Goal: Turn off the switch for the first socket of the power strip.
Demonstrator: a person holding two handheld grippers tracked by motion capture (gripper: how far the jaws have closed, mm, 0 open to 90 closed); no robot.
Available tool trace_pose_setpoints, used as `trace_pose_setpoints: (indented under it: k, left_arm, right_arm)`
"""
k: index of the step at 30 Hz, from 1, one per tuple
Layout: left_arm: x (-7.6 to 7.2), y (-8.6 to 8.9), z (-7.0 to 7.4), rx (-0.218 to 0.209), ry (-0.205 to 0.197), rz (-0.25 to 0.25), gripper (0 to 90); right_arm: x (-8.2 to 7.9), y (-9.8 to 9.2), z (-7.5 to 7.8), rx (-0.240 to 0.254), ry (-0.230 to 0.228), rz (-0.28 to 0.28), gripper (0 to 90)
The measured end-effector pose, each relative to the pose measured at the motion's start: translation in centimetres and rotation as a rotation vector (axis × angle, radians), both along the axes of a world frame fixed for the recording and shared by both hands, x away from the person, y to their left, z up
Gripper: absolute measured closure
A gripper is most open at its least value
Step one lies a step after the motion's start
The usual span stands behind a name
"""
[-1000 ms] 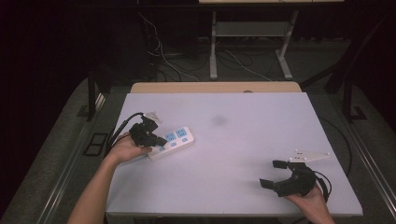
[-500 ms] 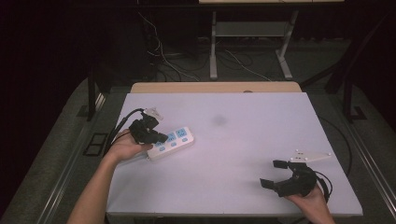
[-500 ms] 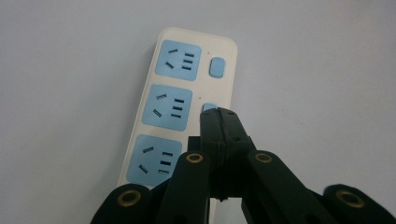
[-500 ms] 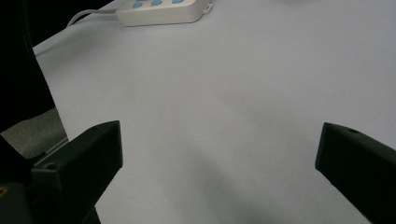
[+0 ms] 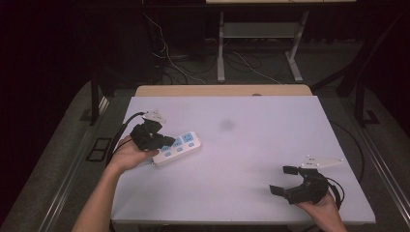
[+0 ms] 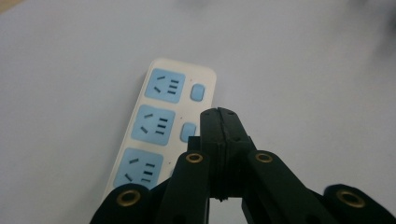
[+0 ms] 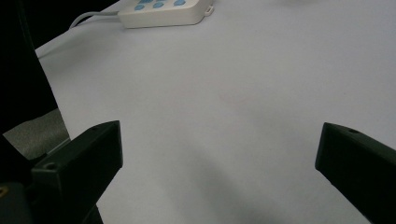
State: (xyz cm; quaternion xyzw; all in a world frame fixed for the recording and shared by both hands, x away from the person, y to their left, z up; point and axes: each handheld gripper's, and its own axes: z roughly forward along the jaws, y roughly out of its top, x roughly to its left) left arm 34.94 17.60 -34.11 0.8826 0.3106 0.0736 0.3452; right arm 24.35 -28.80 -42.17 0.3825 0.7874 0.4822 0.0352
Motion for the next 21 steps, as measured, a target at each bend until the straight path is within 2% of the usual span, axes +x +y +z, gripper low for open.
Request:
trace_pose_setpoints:
  k: [11,16,21]
  left_arm:
    - [-2.3,0.7,0.1,-0.129,-0.060,0.038,84.7]
    - [-3.1,0.8,0.2,-0.171,-0.064,0.047,76.8]
    - [-3.8,0.9,0.3,-0.215,-0.084,0.061,68.1]
  right_arm:
    - [0.0,0.0,0.0,0.001,0.001,-0.002,0.4]
    - [0.0,0.1,0.0,0.001,0.002,-0.002,0.4]
    - [0.0,0.1,0.0,0.001,0.004,-0.002,0.4]
